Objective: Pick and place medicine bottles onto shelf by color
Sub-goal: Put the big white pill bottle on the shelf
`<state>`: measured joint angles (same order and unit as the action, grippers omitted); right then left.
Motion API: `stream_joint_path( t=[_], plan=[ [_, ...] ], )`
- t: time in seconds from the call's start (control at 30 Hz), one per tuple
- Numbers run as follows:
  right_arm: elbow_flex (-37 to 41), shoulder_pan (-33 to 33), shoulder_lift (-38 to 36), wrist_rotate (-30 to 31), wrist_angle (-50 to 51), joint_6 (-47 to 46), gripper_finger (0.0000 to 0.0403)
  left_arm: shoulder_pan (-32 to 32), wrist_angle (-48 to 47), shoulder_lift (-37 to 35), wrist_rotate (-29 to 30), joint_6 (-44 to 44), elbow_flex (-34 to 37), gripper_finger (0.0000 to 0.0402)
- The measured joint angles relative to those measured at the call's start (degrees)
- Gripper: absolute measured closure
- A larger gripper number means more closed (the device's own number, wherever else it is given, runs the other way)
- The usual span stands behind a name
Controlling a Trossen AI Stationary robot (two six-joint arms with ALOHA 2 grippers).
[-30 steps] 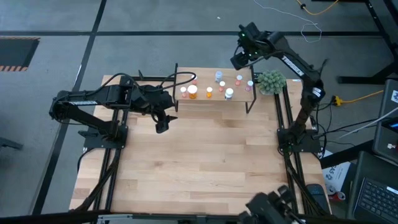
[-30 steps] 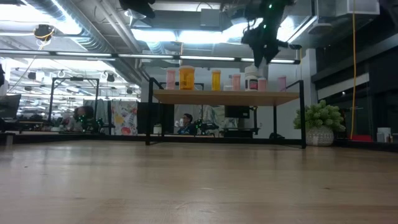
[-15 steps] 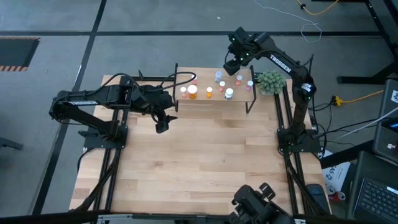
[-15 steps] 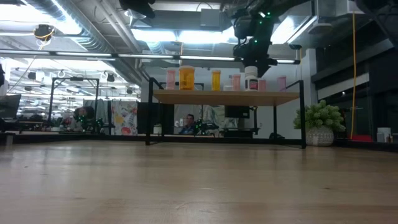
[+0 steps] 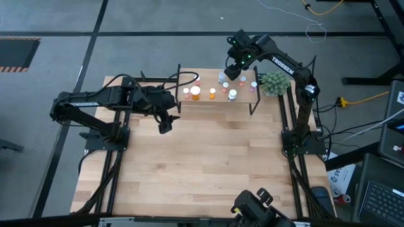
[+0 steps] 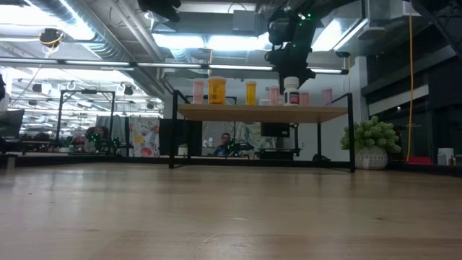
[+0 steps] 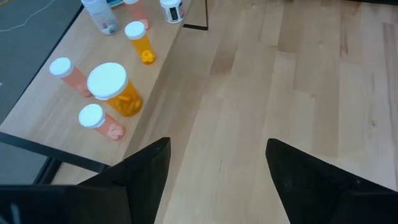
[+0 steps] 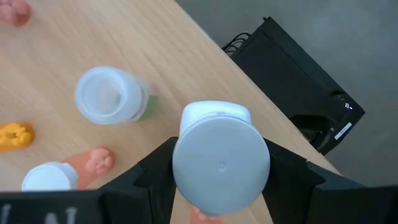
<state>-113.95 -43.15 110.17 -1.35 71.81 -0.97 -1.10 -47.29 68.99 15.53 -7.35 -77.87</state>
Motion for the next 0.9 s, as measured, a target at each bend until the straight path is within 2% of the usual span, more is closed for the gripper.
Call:
stream_joint_path(
  t=[0.4, 0.7, 0.9],
  plan=[
    [0.0, 0.01, 0.0, 0.14, 0.04, -1.75, 0.0206, 0.0, -0.03, 0.0, 0.02, 0.0, 0.0, 0.014],
    [0.0, 0.17, -0.02, 0.17, 0.13, -1.75, 0.0152, 0.0, -0.04, 0.0, 0.04, 0.0, 0.0, 0.014],
    [-0.44, 0.17, -0.02, 0.18, -1.48, -1.66, 0.014, 0.0, -0.04, 0.0, 0.04, 0.0, 0.0, 0.014]
  ],
)
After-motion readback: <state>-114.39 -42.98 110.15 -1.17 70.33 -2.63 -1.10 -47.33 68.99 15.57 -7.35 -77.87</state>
